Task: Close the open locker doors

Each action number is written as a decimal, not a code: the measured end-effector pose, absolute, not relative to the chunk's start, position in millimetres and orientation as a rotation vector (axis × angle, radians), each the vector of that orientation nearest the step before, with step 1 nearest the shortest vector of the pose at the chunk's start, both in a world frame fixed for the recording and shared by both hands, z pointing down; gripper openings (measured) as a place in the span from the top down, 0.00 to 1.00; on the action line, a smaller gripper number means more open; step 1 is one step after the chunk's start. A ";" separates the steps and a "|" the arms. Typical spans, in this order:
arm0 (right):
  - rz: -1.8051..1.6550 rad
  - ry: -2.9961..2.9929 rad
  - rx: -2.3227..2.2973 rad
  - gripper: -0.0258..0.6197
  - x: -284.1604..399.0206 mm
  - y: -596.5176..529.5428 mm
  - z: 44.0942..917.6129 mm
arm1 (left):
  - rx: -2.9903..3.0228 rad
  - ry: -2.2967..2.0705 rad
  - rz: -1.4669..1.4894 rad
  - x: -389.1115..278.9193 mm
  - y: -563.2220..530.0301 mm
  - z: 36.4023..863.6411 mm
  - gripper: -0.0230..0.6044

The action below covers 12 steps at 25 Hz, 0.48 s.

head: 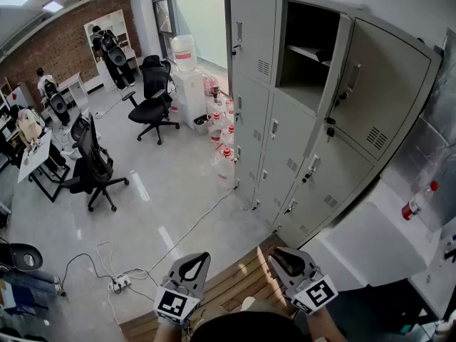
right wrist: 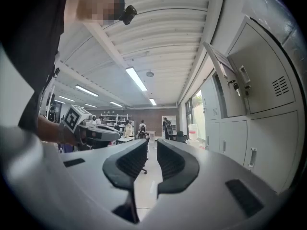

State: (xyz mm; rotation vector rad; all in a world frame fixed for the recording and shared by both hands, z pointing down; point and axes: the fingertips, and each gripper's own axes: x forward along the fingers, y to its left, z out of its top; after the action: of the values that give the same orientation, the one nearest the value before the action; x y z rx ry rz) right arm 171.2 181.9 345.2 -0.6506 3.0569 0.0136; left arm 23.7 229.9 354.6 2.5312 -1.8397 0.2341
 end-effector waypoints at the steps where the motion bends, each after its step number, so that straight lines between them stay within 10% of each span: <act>1: 0.017 3.056 -0.646 0.85 175.0 178.6 346.2 | 2.547 -1.844 0.251 27.1 226.0 358.5 0.95; 12: -0.026 3.023 -0.628 0.85 197.8 134.1 358.7 | 2.516 -1.871 0.256 40.4 189.1 383.4 0.95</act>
State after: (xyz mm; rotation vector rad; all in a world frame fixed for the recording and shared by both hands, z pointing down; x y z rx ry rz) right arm 197.8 134.1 358.7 -0.6277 3.0227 -0.0259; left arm 40.4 189.1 383.4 2.5161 -1.8713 0.2558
